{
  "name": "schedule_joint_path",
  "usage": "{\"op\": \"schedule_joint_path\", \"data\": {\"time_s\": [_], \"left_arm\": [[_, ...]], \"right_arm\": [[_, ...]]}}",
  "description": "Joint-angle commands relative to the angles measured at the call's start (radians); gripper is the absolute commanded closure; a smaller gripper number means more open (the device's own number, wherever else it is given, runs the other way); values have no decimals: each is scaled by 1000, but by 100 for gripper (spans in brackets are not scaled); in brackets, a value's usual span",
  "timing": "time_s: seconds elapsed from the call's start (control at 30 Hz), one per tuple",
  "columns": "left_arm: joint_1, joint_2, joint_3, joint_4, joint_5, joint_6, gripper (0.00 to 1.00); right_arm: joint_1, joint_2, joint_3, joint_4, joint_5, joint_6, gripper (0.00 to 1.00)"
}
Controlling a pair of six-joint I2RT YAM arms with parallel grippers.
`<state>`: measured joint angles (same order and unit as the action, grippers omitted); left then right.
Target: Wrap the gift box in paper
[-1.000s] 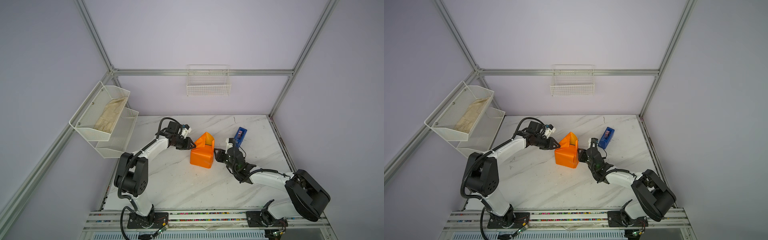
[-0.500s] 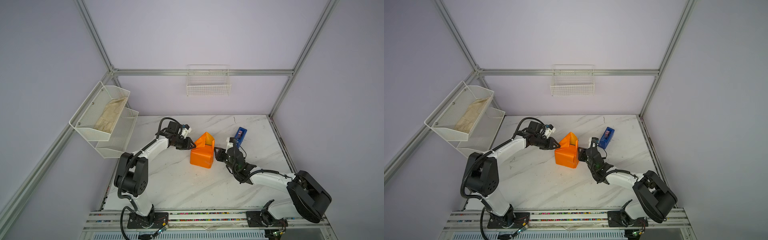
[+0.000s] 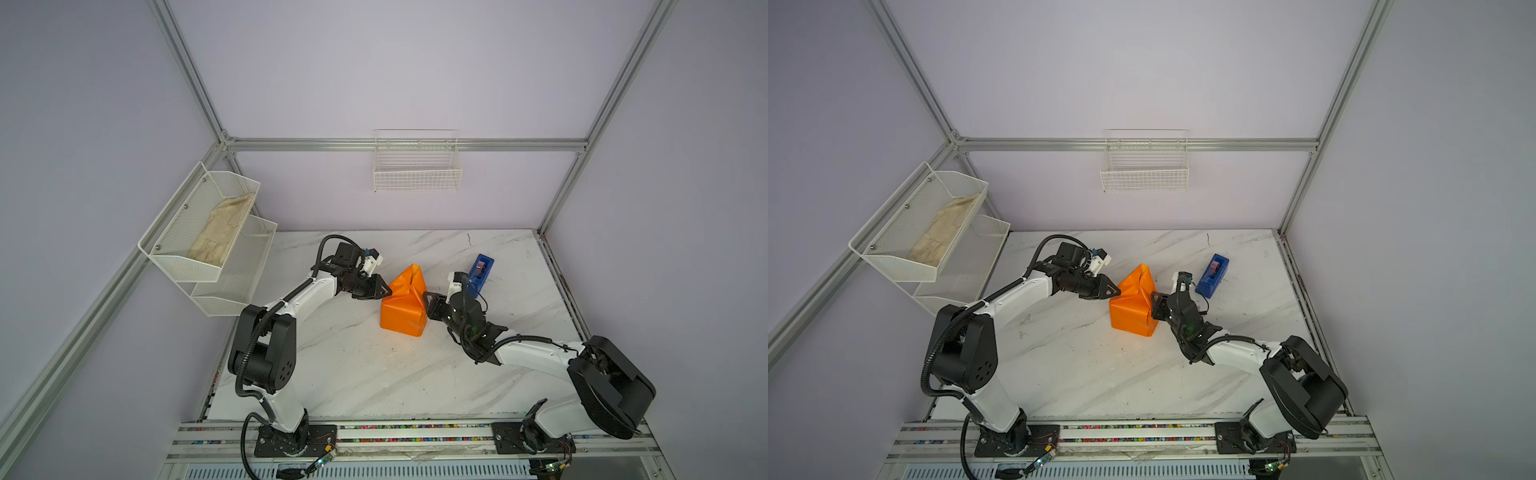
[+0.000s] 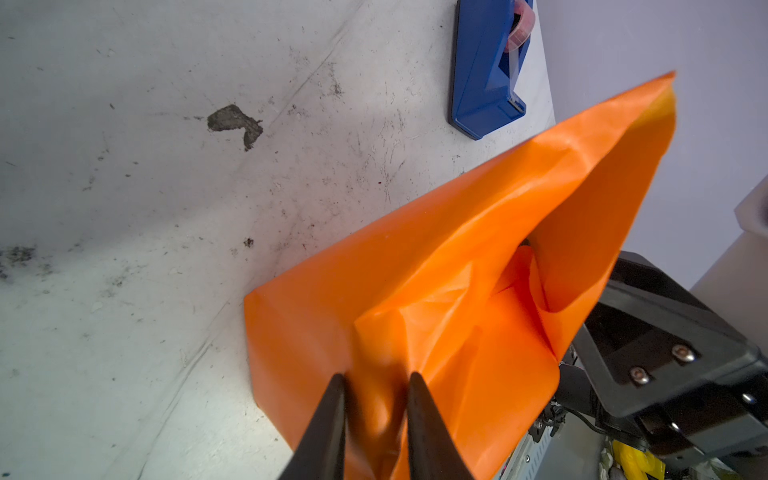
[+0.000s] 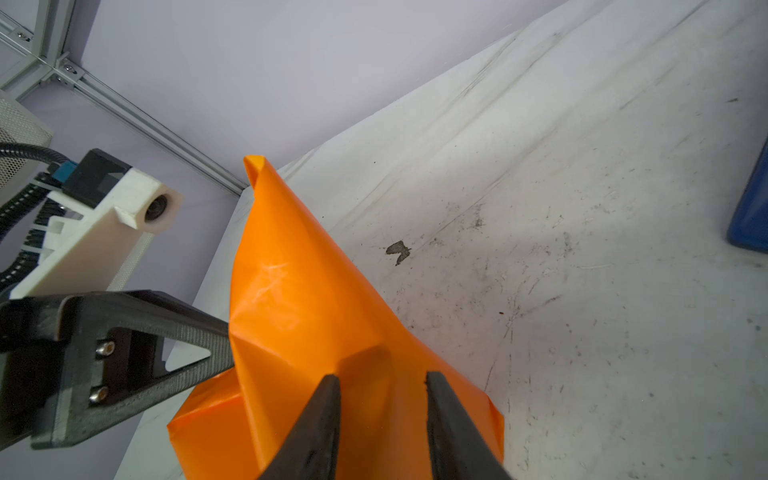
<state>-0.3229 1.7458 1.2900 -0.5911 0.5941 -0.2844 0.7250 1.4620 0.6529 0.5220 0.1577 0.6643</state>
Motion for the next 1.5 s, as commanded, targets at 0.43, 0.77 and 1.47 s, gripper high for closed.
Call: {"op": "schedule_joint_path", "data": {"time_s": [0.43,0.77,1.47], "left_arm": [[-35,99,-70,-252,-232,65,77],[-57,114,-69,-282,-298,99,77],[-79,74,-72,-293,-336,94,75]], "right_arm": [[7,81,135,-235,-108,-110,54],[7,155,195,-267,-183,-151,53],[3,230,355,-546,-198,-334,30]]}}
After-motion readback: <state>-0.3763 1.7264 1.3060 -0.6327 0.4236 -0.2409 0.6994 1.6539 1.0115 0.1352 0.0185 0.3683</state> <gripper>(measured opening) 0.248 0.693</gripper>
